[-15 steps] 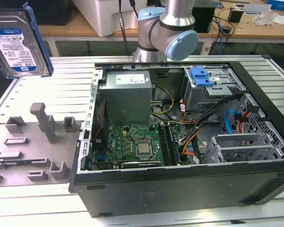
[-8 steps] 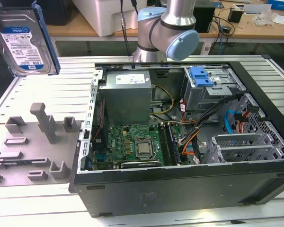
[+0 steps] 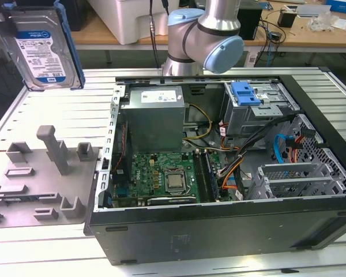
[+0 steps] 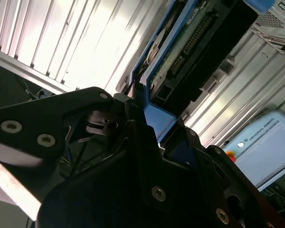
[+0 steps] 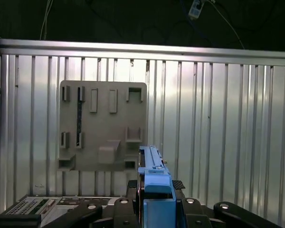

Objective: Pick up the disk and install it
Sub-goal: 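Pick up the disk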

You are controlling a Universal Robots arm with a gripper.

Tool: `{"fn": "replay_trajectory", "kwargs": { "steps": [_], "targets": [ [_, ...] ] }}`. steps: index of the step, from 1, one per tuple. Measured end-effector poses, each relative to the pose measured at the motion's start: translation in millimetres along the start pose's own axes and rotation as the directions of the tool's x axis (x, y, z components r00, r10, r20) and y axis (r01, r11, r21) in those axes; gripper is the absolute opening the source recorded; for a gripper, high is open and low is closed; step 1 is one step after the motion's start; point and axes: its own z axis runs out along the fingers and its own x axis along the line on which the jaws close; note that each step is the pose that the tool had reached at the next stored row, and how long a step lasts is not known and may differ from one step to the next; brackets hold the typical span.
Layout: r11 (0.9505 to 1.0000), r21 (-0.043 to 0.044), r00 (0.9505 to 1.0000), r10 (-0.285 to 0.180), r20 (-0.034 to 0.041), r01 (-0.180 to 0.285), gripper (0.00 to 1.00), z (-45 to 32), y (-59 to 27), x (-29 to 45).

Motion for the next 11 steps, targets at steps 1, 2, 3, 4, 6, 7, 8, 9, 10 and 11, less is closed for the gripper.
{"fn": "replay_trajectory", "kwargs": {
  "steps": [1, 2, 3, 4, 6, 7, 8, 9, 10, 11],
  "targets": [
    [1.0000, 0.0001, 1.0000, 0.000, 0.0020, 0.000, 0.37, -0.3, -2.9, 0.4],
    [1.0000, 0.0002, 1.0000, -0.001, 0.0092, 0.001, 0.37, -1.1, -12.2, 1.8],
    [1.0000, 0.0005, 0.9998, -0.002, 0.0186, 0.002, 0.37, -1.6, -22.6, 3.7],
    [1.0000, 0.0008, 0.9996, -0.002, 0.0279, 0.002, 0.37, -1.9, -31.8, 5.4],
    [1.0000, 0.0011, 0.9994, -0.002, 0.0342, 0.002, 0.37, -2.1, -38.0, 6.5],
    [1.0000, 0.0011, 0.9993, -0.003, 0.0376, 0.003, 0.37, -2.2, -41.2, 7.1],
    [1.0000, 0.0013, 0.9992, -0.003, 0.0408, 0.003, 0.37, -2.3, -44.1, 7.6],
    [1.0000, 0.0014, 0.9990, -0.003, 0.0448, 0.003, 0.37, -2.4, -47.9, 8.3],
    [1.0000, 0.0014, 0.9989, -0.003, 0.0477, 0.003, 0.37, -2.5, -50.6, 8.8],
    [1.0000, 0.0016, 0.9986, -0.004, 0.0522, 0.004, 0.37, -2.5, -54.7, 9.7]
  ]
}}
